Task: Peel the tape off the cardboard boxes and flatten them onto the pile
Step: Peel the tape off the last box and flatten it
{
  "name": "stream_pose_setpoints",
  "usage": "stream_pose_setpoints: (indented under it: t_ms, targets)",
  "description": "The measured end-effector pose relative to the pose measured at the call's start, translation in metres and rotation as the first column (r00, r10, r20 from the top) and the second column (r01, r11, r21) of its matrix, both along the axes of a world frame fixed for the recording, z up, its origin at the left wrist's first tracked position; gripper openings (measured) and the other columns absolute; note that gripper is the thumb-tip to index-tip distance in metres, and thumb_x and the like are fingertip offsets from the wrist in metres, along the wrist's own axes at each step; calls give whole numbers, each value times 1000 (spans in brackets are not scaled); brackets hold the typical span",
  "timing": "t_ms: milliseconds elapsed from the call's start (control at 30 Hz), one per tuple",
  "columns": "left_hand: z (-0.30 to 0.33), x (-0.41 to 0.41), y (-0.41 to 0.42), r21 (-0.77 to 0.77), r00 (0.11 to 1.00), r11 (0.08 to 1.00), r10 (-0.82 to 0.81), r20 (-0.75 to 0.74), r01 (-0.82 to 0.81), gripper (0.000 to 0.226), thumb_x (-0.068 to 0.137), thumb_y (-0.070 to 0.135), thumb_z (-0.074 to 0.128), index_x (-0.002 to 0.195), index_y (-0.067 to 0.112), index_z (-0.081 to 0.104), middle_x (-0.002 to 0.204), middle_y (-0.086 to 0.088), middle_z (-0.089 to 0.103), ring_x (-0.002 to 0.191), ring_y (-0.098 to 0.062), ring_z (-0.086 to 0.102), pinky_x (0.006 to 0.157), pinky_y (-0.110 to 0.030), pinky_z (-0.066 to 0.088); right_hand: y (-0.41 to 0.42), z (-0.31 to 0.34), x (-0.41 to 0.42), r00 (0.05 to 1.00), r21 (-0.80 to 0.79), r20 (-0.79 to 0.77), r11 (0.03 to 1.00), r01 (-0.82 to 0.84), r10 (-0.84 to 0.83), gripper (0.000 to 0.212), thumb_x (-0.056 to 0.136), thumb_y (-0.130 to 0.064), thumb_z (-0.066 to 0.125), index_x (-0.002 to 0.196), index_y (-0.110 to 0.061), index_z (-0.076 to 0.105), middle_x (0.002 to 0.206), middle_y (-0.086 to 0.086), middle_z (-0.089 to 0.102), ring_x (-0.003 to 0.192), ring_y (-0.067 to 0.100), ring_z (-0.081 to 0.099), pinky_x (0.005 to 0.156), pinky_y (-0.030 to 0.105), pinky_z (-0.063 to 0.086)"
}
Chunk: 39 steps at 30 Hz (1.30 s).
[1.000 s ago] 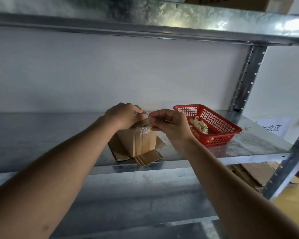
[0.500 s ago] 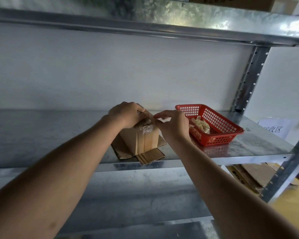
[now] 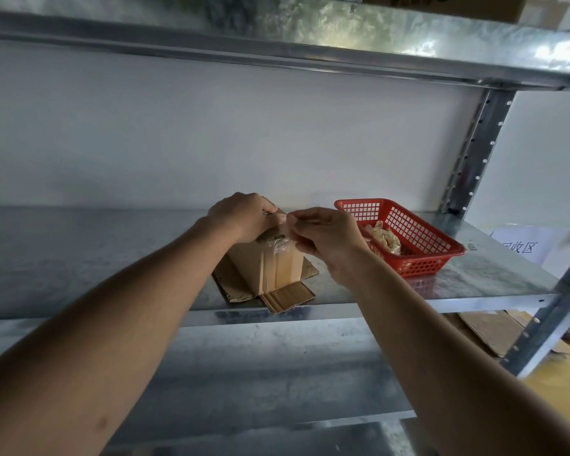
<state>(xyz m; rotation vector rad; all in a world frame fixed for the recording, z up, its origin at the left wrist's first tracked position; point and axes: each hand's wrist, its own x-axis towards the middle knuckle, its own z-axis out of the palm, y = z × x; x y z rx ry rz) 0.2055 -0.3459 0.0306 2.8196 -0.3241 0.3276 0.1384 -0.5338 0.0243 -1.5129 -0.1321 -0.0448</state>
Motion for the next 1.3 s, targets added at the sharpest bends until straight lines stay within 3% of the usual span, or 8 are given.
stream_pose_setpoints:
  t_ms: [133, 233, 300, 433, 600, 767, 1000, 1300]
  targets:
    - [1, -2, -2, -29, 1000, 999, 13, -14, -13, 47, 96, 70, 52, 131, 42, 68, 135, 4, 67, 117, -25, 62, 83, -34, 44, 9, -11, -5, 998, 85, -30, 994, 66, -64, 14, 85, -1, 80, 98, 2, 77, 84, 14, 79, 80, 24, 78, 65, 28, 63]
    - [1, -4, -2, -31, 1000, 999, 27, -16, -27, 49, 96, 70, 51, 133, 42, 66, 138, 2, 66, 121, -26, 61, 84, -34, 43, 14, -19, -2, 950, -171, 222, 950, 261, -221, 11, 81, -12, 87, 90, -9, 81, 74, 4, 78, 70, 18, 77, 65, 34, 64]
    - [2, -5, -4, -33, 999, 999, 32, -19, -32, 48, 97, 69, 51, 134, 42, 66, 139, 2, 65, 123, -27, 60, 88, -35, 44, 15, -22, 0, 880, -357, 374, 830, 428, -292, 10, 80, -25, 87, 86, -20, 82, 72, -6, 77, 67, 11, 74, 64, 33, 60]
    - [2, -8, -5, -42, 999, 999, 27, -21, -27, 46, 98, 66, 52, 133, 41, 67, 139, 1, 66, 123, -28, 60, 97, -39, 48, 11, -24, -1, 807, -474, 446, 663, 580, -387, 21, 78, -45, 87, 85, -27, 79, 74, -14, 74, 68, 2, 66, 57, 23, 46]
    - [3, -10, -5, -29, 1000, 999, 26, -16, -27, 48, 99, 66, 50, 135, 39, 66, 140, 1, 66, 123, -29, 60, 95, -39, 48, 6, -29, -2, 781, -570, 586, 576, 586, -215, 7, 91, -29, 78, 95, -24, 80, 88, -4, 75, 72, 14, 67, 62, 32, 56]
    - [5, -16, -5, -20, 999, 999, 40, -14, -40, 42, 100, 64, 50, 131, 42, 68, 133, 0, 68, 118, -29, 62, 92, -37, 49, 13, -34, -5, 777, -568, 625, 640, 517, -74, 16, 93, -24, 77, 106, -16, 81, 100, 7, 71, 82, 20, 69, 77, 38, 59]
    - [6, -21, -3, 48, 996, 995, 86, -11, -86, 49, 101, 68, 41, 135, 42, 65, 138, 2, 66, 122, -29, 61, 99, -41, 50, 17, -26, 1, 790, -605, 601, 576, 549, -121, 16, 99, -9, 62, 101, -12, 77, 102, 7, 67, 85, 25, 62, 67, 33, 46]
    - [3, -18, 1, 52, 996, 995, 85, 16, -86, 49, 96, 70, 41, 127, 45, 70, 137, -1, 64, 123, -33, 56, 100, -46, 47, 13, -20, -9, 866, -521, 488, 832, 189, 108, 12, 98, -15, 65, 93, -16, 76, 88, -6, 71, 79, 9, 66, 70, 28, 54]
